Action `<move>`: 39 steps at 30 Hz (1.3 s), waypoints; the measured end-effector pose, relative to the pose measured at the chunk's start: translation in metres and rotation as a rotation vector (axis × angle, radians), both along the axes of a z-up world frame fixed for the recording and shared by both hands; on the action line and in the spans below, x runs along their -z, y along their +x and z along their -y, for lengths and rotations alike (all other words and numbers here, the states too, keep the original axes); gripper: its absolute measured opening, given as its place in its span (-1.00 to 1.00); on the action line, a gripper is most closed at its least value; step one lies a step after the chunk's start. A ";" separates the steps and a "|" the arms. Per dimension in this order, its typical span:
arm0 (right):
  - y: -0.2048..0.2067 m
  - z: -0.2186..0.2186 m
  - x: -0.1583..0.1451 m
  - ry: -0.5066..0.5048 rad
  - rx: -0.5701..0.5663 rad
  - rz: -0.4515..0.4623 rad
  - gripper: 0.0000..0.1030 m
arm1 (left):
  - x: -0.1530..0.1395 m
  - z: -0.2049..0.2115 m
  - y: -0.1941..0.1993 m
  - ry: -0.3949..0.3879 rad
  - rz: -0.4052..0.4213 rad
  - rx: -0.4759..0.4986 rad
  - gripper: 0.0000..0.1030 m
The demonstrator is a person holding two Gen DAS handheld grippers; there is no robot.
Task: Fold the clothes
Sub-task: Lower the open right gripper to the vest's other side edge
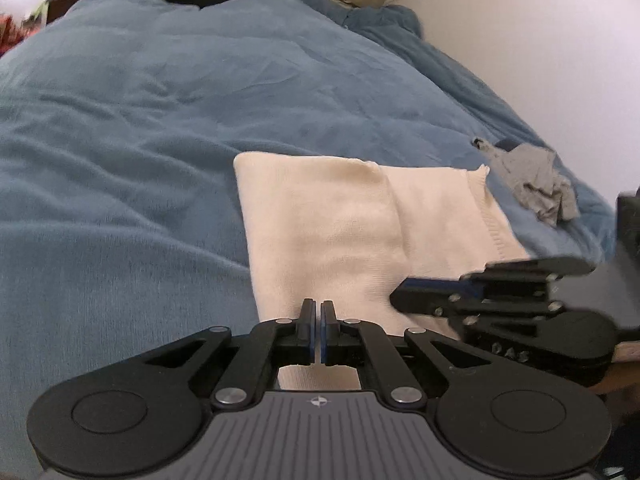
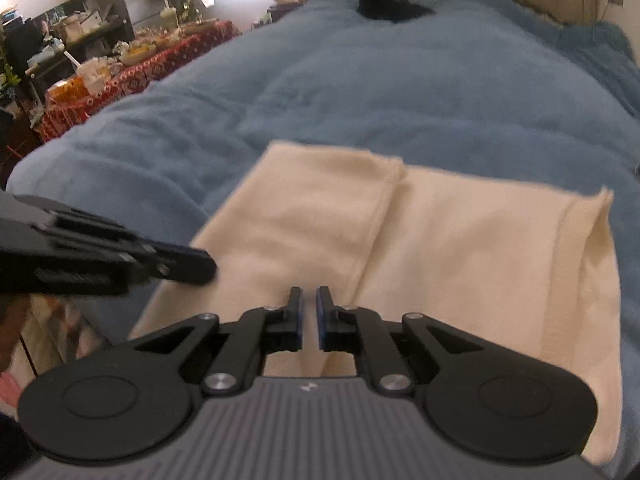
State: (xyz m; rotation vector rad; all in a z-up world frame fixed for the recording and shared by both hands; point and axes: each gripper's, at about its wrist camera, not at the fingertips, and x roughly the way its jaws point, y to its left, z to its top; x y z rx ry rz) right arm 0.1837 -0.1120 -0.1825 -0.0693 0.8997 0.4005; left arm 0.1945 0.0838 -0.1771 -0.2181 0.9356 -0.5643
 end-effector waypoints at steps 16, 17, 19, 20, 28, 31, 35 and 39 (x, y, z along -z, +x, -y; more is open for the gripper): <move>0.053 -0.007 0.011 0.014 0.053 0.047 -0.89 | 0.014 0.006 0.065 0.082 0.006 -0.124 -0.94; 0.054 -0.006 0.014 0.018 0.054 0.043 -0.90 | 0.018 0.002 0.063 0.070 -0.009 -0.138 -0.93; 0.056 -0.004 0.016 0.027 0.052 0.041 -0.90 | 0.018 -0.009 0.060 0.013 -0.044 -0.169 -0.94; 0.057 -0.004 0.016 0.028 0.051 0.040 -0.90 | 0.015 -0.014 0.059 -0.020 -0.056 -0.180 -0.95; 0.061 -0.008 -0.007 0.011 0.055 0.100 -0.87 | -0.011 -0.001 0.075 -0.099 -0.013 -0.135 -0.95; 0.069 -0.004 -0.008 0.006 0.071 0.127 -0.87 | 0.000 0.016 0.084 -0.061 -0.023 -0.117 -0.95; 0.082 0.005 0.007 -0.003 0.089 0.095 -0.91 | 0.003 0.022 0.077 -0.028 -0.017 -0.094 -0.95; 0.078 0.014 0.004 0.017 0.101 0.094 -0.96 | -0.002 0.017 0.055 -0.037 -0.031 -0.061 -0.95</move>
